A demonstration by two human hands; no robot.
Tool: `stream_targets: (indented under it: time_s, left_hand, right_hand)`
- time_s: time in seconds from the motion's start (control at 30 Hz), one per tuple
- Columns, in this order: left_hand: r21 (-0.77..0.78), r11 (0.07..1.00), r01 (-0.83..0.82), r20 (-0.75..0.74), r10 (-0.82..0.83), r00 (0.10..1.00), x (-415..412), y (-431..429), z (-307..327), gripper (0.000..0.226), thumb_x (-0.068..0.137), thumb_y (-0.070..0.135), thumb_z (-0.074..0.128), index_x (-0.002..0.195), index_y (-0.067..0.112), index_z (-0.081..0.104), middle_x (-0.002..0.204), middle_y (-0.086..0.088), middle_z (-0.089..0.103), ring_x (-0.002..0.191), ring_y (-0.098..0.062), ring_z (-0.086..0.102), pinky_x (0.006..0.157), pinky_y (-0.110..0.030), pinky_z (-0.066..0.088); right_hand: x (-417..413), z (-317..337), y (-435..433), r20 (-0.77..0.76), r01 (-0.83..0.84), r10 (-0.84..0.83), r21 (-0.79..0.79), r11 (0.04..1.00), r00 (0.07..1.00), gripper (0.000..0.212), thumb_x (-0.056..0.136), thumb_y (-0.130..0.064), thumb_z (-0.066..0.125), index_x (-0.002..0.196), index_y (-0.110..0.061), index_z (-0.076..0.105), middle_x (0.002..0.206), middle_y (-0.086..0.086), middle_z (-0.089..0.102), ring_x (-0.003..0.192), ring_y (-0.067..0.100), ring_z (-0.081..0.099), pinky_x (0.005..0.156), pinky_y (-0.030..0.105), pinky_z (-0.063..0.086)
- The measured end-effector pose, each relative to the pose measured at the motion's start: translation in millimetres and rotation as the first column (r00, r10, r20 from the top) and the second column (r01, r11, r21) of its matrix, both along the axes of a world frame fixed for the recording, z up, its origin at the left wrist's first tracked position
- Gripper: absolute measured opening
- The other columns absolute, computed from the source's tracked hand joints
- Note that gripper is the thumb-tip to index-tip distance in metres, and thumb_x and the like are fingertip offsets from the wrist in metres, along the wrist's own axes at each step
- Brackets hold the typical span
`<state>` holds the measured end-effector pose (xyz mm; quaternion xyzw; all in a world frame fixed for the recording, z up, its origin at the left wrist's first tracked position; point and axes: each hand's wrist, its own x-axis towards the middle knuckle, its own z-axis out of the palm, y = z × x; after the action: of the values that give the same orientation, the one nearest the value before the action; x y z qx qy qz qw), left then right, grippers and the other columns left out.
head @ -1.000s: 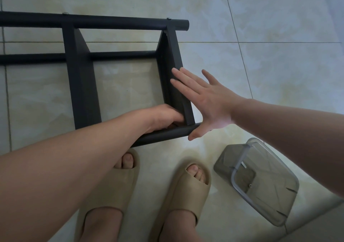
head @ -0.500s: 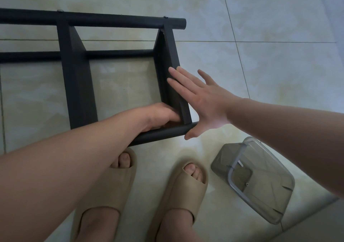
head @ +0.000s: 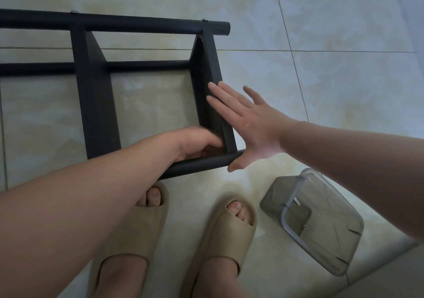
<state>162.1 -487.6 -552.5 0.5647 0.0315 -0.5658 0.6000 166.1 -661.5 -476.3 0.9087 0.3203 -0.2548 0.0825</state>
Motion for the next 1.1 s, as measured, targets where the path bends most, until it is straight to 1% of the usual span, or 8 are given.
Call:
stream_targets:
  time_s: [0.17, 0.37, 0.47, 0.53, 0.67, 0.77, 0.97, 1.1]
  left_hand:
    - [0.015, 1.0, 0.008, 0.019, -0.008, 1.0, -0.6, 1.6, -0.8, 0.044, 0.089, -0.004, 0.056, 0.056, 0.018, 0.074, 0.065, -0.003, 0.068, 0.063, -0.016, 0.065, 0.068, -0.029, 0.049]
    - [0.033, 0.999, -0.015, 0.042, 0.013, 0.999, -0.7, 1.7, -1.2, 0.037, 0.087, -0.004, 0.062, 0.058, 0.016, 0.074, 0.068, -0.007, 0.069, 0.067, -0.021, 0.065, 0.075, -0.033, 0.05]
    - [0.037, 0.999, -0.021, 0.027, 0.02, 0.999, -1.1, 1.3, -0.6, 0.026, 0.088, -0.002, 0.063, 0.068, 0.013, 0.072, 0.071, -0.009, 0.07, 0.07, -0.023, 0.066, 0.073, -0.032, 0.051]
    - [0.055, 0.998, -0.026, 0.051, 0.023, 0.998, -1.3, 1.1, 0.2, 0.019, 0.087, -0.001, 0.065, 0.073, 0.01, 0.071, 0.074, -0.011, 0.069, 0.075, -0.027, 0.065, 0.078, -0.037, 0.05]
    - [0.059, 0.998, -0.037, 0.08, 0.032, 0.996, -1.0, 1.1, -0.1, 0.03, 0.086, -0.003, 0.065, 0.064, 0.015, 0.075, 0.076, -0.012, 0.068, 0.079, -0.029, 0.064, 0.083, -0.04, 0.049]
    - [0.037, 0.999, -0.038, 0.068, 0.035, 0.997, -1.1, 1.5, -2.4, 0.037, 0.087, -0.006, 0.063, 0.06, 0.016, 0.075, 0.071, -0.008, 0.069, 0.073, -0.026, 0.064, 0.081, -0.037, 0.05]
    - [-0.014, 0.999, -0.042, 0.01, 0.043, 0.999, 0.2, 2.7, -1.7, 0.027, 0.09, -0.01, 0.055, 0.078, 0.009, 0.07, 0.071, -0.006, 0.071, 0.066, -0.018, 0.069, 0.067, -0.027, 0.054]
    - [0.026, 0.999, -0.034, 0.032, 0.033, 0.999, -0.3, 0.8, 0.0, 0.021, 0.087, -0.003, 0.061, 0.074, 0.01, 0.07, 0.074, -0.01, 0.07, 0.073, -0.025, 0.067, 0.075, -0.033, 0.052]
  right_hand:
    - [-0.2, 0.5, -0.1, -0.004, 0.002, -0.002, 0.0, 1.0, 1.0, 0.146, 0.054, -0.096, 0.05, 0.161, -0.019, -0.014, 0.166, -0.002, -0.027, 0.153, 0.016, -0.024, 0.124, 0.057, 0.001]
    - [-0.5, 0.9, 0.3, -0.004, 0.008, -0.008, 0.007, 1.0, 1.0, 0.146, 0.054, -0.096, 0.05, 0.16, -0.019, -0.014, 0.166, -0.003, -0.028, 0.152, 0.015, -0.025, 0.125, 0.055, 0.0]
    - [-0.8, 0.7, 0.4, -0.005, 0.007, -0.007, 0.004, 1.0, 1.0, 0.146, 0.055, -0.096, 0.051, 0.161, -0.019, -0.014, 0.166, -0.002, -0.028, 0.152, 0.014, -0.026, 0.125, 0.055, 0.0]
    - [-0.6, 0.7, 0.5, -0.003, 0.005, -0.005, 0.001, 1.0, 1.0, 0.146, 0.055, -0.096, 0.051, 0.161, -0.018, -0.014, 0.166, -0.002, -0.028, 0.152, 0.014, -0.026, 0.125, 0.054, -0.001]
    - [-0.3, 0.5, -0.1, -0.002, 0.006, -0.006, 0.006, 1.0, 1.0, 0.146, 0.055, -0.096, 0.051, 0.161, -0.019, -0.014, 0.166, -0.002, -0.028, 0.152, 0.014, -0.026, 0.125, 0.053, 0.0]
    - [-0.3, -0.4, -0.3, 0.0, 0.005, -0.005, 0.011, 1.0, 1.0, 0.146, 0.055, -0.096, 0.051, 0.16, -0.019, -0.014, 0.166, -0.002, -0.027, 0.153, 0.015, -0.025, 0.125, 0.053, 0.0]
    - [-0.2, -0.6, -0.6, 0.006, 0.002, -0.002, 0.007, 1.0, 1.0, 0.146, 0.055, -0.097, 0.05, 0.16, -0.019, -0.015, 0.166, -0.002, -0.027, 0.152, 0.014, -0.026, 0.125, 0.052, -0.001]
    - [-0.2, -0.7, -0.4, 0.003, 0.002, -0.002, 0.007, 1.0, 1.0, 0.147, 0.055, -0.097, 0.05, 0.16, -0.019, -0.015, 0.166, -0.002, -0.028, 0.152, 0.014, -0.027, 0.125, 0.051, -0.002]
